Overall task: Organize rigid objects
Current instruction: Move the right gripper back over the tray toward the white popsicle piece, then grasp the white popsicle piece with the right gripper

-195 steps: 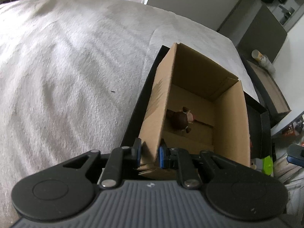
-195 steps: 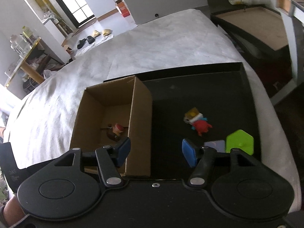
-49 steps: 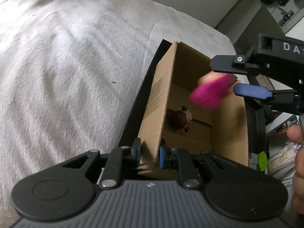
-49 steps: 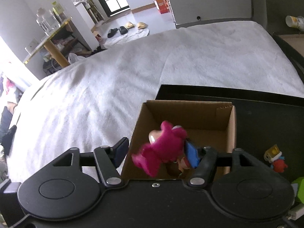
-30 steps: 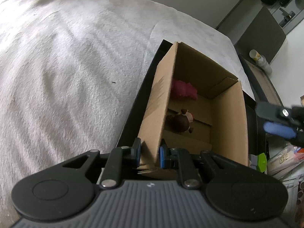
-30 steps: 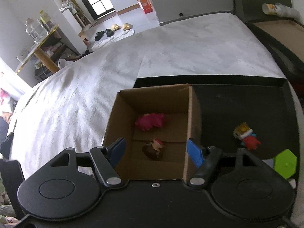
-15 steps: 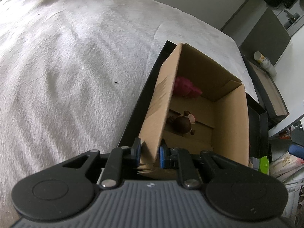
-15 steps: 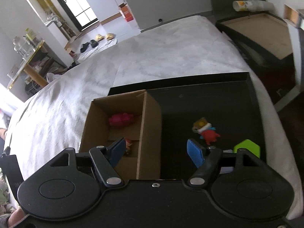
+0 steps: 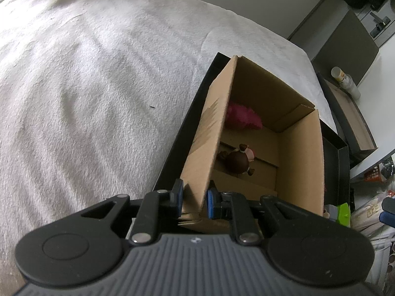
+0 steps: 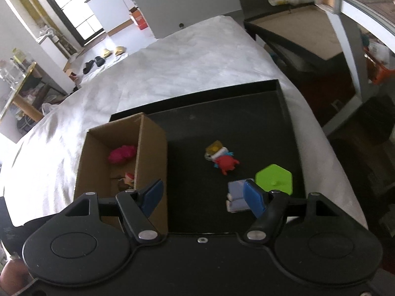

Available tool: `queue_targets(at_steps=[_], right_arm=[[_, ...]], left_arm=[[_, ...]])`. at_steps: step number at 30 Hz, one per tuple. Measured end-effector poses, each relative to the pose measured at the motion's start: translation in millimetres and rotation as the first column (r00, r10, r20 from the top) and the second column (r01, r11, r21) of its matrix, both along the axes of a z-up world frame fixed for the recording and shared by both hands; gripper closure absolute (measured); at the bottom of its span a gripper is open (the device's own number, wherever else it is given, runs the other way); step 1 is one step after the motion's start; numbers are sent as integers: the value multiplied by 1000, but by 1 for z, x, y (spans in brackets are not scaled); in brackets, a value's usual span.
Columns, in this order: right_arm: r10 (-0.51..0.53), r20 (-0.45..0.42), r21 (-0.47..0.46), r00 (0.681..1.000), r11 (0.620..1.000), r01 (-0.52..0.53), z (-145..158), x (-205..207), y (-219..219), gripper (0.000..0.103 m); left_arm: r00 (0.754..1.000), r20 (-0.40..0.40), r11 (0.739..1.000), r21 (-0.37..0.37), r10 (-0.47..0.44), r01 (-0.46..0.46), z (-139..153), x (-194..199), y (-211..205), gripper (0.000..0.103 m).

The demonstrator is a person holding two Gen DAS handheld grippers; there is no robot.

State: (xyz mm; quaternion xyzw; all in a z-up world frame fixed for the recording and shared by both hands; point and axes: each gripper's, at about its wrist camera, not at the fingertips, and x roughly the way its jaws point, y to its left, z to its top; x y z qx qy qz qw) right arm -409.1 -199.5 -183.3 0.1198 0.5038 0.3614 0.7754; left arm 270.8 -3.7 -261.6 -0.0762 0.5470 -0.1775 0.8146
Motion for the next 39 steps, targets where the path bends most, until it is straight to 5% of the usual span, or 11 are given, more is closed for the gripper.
queue_targets(at_steps=[26, 33, 39], right_arm=[[-83, -125, -81, 989, 994, 73, -65, 8, -36, 33], [-157, -218, -93, 963, 986, 139, -95, 17, -35, 47], [-221, -254, -133, 942, 972, 192, -115, 20, -32, 48]], left_arm=[[1000, -5, 1000, 4, 8, -8, 1, 2, -1, 85], [1000, -5, 1000, 2, 9, -9, 1, 2, 0, 85], [1000, -3, 1000, 3, 6, -6, 0, 2, 0, 85]])
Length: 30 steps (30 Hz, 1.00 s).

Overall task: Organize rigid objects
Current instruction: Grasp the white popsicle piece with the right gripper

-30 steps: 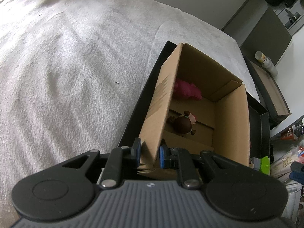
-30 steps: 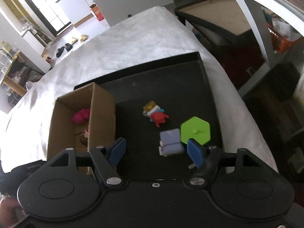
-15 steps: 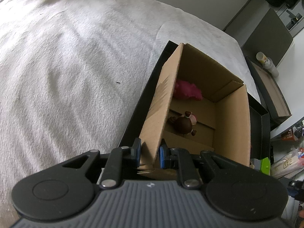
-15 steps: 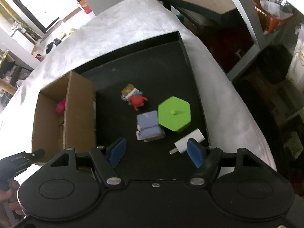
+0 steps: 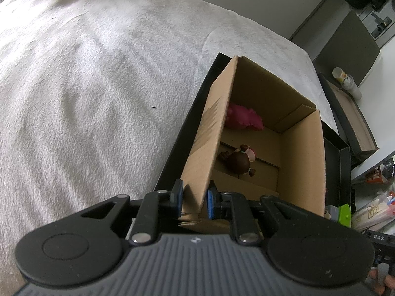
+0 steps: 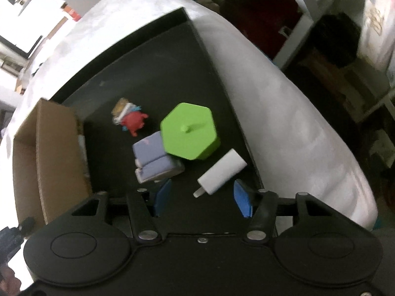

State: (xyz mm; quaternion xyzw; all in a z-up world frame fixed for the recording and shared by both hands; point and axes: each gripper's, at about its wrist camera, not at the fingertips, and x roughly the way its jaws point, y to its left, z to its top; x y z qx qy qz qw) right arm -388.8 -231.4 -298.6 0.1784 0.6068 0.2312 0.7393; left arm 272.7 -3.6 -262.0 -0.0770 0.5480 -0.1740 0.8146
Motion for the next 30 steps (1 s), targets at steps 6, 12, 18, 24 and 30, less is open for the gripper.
queue_targets(at_steps=[6, 12, 18, 24, 30], right_arm=[[-70, -23, -33, 997, 997, 69, -15, 5, 2, 48], [-81, -13, -78, 997, 994, 79, -26, 4, 12, 70], [-42, 21, -62, 999, 997, 43, -21, -2, 10, 83], [-38, 36, -12, 999, 999, 38, -10, -5, 4, 83], [-24, 56, 24, 998, 999, 23, 5, -7, 3, 83]], left_arm=[[1000, -2, 1000, 0, 1, -1, 0, 0, -2, 85], [1000, -1, 1000, 0, 2, -2, 0, -1, -2, 85], [1000, -2, 1000, 0, 2, -2, 0, -1, -2, 85], [1000, -2, 1000, -1, 2, -2, 0, -1, -2, 85], [1000, -1, 1000, 2, 3, -3, -1, 0, -1, 85]])
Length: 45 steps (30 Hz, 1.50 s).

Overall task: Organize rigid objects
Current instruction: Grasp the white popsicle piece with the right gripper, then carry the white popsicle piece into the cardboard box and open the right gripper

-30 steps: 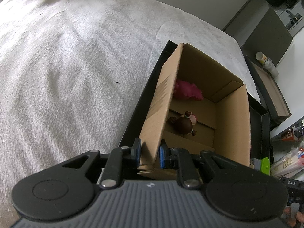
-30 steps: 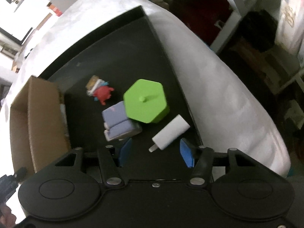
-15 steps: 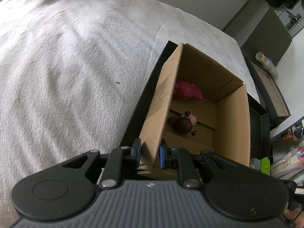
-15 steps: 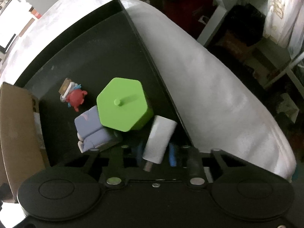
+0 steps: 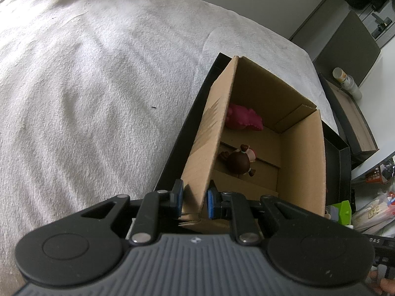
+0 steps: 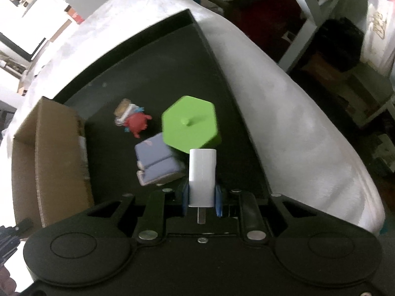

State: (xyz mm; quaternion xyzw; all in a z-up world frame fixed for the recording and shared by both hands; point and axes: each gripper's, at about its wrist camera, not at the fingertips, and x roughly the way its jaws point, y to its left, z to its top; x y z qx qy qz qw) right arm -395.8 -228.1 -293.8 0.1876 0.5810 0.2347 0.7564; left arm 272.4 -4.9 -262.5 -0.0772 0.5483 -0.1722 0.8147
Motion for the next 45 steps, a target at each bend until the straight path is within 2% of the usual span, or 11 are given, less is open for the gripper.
queue_targets(at_steps=[19, 31, 45], right_arm=[[53, 124, 82, 991, 995, -63, 64, -4, 33, 83], [86, 194, 124, 977, 986, -112, 103, -2, 70, 83], [130, 248, 145, 960, 975, -170, 132, -1, 119, 83]], left_arm=[[1000, -1, 1000, 0, -2, 2, 1, 1, -1, 85], [1000, 4, 1000, 1, -8, 8, 1, 0, -1, 85], [1000, 4, 1000, -2, -12, 12, 2, -1, 0, 85]])
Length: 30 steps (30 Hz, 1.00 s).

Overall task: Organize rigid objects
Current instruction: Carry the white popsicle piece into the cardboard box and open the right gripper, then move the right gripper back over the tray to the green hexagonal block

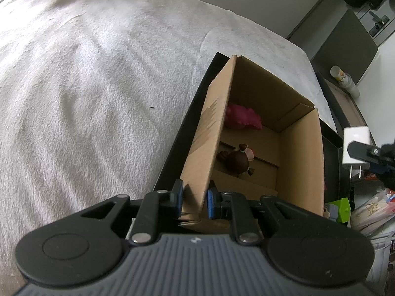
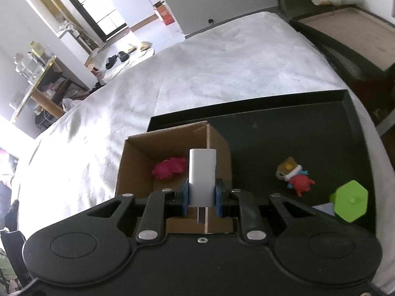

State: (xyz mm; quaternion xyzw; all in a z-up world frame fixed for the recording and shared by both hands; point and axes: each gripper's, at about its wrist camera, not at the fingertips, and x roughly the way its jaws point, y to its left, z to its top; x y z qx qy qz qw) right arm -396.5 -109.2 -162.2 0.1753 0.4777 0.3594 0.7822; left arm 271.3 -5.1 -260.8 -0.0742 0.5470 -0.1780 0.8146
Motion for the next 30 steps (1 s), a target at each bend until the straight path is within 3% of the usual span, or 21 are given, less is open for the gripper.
queue_targets(at_steps=[16, 20, 25, 30], right_arm=[[28, 69, 1, 997, 1000, -28, 29, 8, 38, 82], [29, 74, -20, 997, 999, -27, 27, 10, 40, 72], [20, 71, -17, 997, 1000, -19, 25, 8, 22, 70], [-21, 74, -36, 997, 999, 24, 17, 2, -4, 40]], left_arm=[[1000, -1, 1000, -2, -2, 2, -1, 1, 1, 85], [1000, 0, 1000, -2, -2, 2, -1, 1, 1, 85], [1000, -3, 1000, -7, -2, 2, -1, 2, 0, 84], [1000, -5, 1000, -9, 3, -3, -2, 1, 1, 84]])
